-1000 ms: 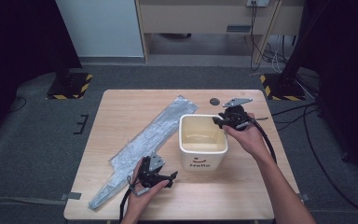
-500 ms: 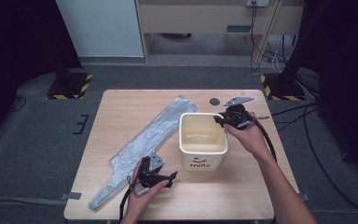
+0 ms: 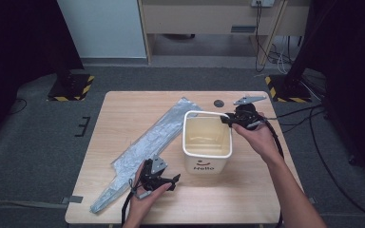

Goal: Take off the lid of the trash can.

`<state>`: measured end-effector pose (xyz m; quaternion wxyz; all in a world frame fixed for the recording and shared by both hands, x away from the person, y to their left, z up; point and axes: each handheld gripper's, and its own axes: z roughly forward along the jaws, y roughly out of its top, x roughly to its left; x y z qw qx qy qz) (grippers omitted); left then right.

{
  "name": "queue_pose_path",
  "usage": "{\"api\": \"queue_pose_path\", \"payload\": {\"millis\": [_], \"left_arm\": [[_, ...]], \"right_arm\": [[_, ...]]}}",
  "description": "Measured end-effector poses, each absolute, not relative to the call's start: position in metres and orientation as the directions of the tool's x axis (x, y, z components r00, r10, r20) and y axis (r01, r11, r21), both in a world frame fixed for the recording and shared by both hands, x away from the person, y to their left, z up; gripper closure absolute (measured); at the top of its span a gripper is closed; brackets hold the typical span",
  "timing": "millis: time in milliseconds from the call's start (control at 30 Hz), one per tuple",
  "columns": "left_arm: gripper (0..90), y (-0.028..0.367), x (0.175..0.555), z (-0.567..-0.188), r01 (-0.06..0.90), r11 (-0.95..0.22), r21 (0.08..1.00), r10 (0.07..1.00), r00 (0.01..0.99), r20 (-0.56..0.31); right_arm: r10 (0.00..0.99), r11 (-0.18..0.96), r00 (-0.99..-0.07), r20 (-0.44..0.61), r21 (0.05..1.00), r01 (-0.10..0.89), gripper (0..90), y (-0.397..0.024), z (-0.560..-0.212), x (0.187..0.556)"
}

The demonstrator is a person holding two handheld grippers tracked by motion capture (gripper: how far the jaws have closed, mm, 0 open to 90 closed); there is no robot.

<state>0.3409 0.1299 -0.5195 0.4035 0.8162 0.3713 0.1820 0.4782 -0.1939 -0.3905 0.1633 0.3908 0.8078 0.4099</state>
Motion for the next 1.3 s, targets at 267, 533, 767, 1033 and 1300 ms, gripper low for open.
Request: {"api": "queue_pose_path", "payload": {"millis": [267, 533, 767, 1033, 1300], "left_arm": [[9.7, 0.130, 0.341, -0.519, 0.461, -0.395, 0.794, 0.760, 0.650, 0.001], [9.7, 0.131, 0.341, -0.519, 0.465, -0.391, 0.795, 0.764, 0.645, -0.001], [10.0, 0.129, 0.341, -0.520, 0.460, -0.400, 0.793, 0.758, 0.653, 0.003], [10.0, 0.127, 0.341, -0.521, 0.456, -0.415, 0.787, 0.753, 0.657, 0.017], [10.0, 0.130, 0.341, -0.522, 0.454, -0.424, 0.784, 0.756, 0.654, 0.029]], "right_arm": [[0.744, 0.330, -0.660, 0.107, 0.800, 0.501, 73.1, -0.203, -0.380, 0.474], [0.745, 0.296, -0.652, 0.142, 0.805, 0.514, 73.4, -0.213, -0.373, 0.471], [0.781, 0.275, -0.610, 0.132, 0.804, 0.527, 73.5, -0.229, -0.367, 0.468], [0.825, 0.246, -0.550, 0.126, 0.797, 0.552, 73.7, -0.249, -0.363, 0.463], [0.877, 0.201, -0.466, 0.117, 0.792, 0.577, 73.8, -0.269, -0.358, 0.455]]}}
